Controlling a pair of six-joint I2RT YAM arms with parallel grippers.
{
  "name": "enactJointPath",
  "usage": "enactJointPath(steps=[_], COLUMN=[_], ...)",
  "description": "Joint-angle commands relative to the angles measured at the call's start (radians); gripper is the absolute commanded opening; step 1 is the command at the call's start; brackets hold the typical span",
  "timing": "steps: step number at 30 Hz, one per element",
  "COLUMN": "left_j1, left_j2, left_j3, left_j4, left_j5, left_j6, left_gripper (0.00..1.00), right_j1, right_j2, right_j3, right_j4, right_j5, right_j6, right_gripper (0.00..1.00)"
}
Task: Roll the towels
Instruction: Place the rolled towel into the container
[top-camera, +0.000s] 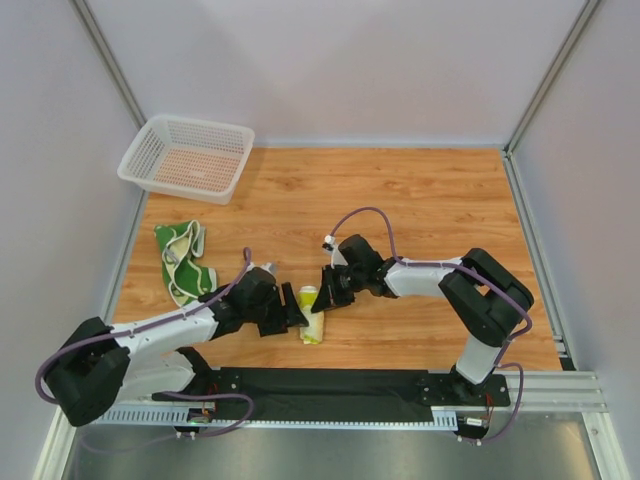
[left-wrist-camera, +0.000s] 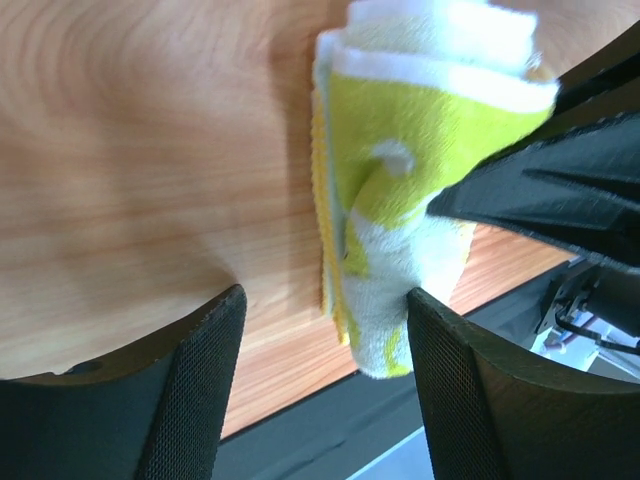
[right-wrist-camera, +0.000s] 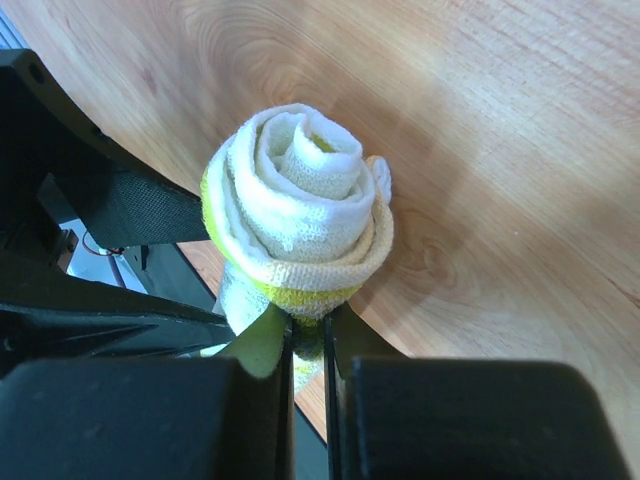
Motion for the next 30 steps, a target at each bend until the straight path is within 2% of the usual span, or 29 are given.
enactJointPath(steps=[1, 5, 11, 13, 14, 16, 17, 19, 21, 26, 30], left_j1=[0.001, 0.001, 0.000, 0.000, 0.000, 0.000, 0.000, 0.000, -0.002, 0.003, 0.032], left_j2=[0.094, 0.206, 0.289, 0.298, 0.306, 0.307, 0.307, 0.300, 0.283, 0.211, 0.153], left_j3=[0.016, 0.037, -0.024, -0.041, -0.043, -0.046, -0.044, -0.035, -0.011, 0.069, 0.144], left_j4=[0.023, 0.093, 0.195, 0.195, 0.195, 0.197, 0.195, 0.191, 0.147, 0.033, -0.092], left_j5=[-0.047, -0.019, -0.027, -0.034, -0.036, -0.039, -0.039, -0.048, -0.057, -0.067, -0.057], left_j6=[0.064, 0.071, 0.011, 0.004, 0.004, 0.005, 0.005, 0.013, 0.033, 0.091, 0.154], left_gripper=[0.73, 0.68, 0.42, 0.31, 0.22, 0.14, 0.00, 0.00, 0.00, 0.00, 0.00], right_j1=[-0.001, 0.001, -0.001, 0.001, 0.001, 0.001, 0.001, 0.001, -0.001, -0.025, -0.077], right_j2=[-0.022, -0.017, -0.003, 0.009, 0.014, 0.024, 0.026, 0.030, 0.029, -0.017, -0.084], right_j3=[0.006, 0.005, -0.011, -0.014, -0.015, -0.014, -0.012, -0.008, 0.004, 0.035, 0.070], right_j4=[-0.062, -0.061, -0.029, -0.028, 0.000, 0.004, 0.001, -0.010, -0.050, -0.139, -0.229], right_j5=[0.041, 0.036, 0.007, -0.005, -0.008, -0.011, -0.011, -0.007, 0.010, 0.056, 0.108], right_j6=[-0.037, -0.035, -0.026, -0.020, -0.019, -0.020, -0.022, -0.028, -0.035, -0.080, -0.111], right_gripper=[0.00, 0.00, 0.00, 0.00, 0.00, 0.00, 0.00, 0.00, 0.06, 0.37, 0.47])
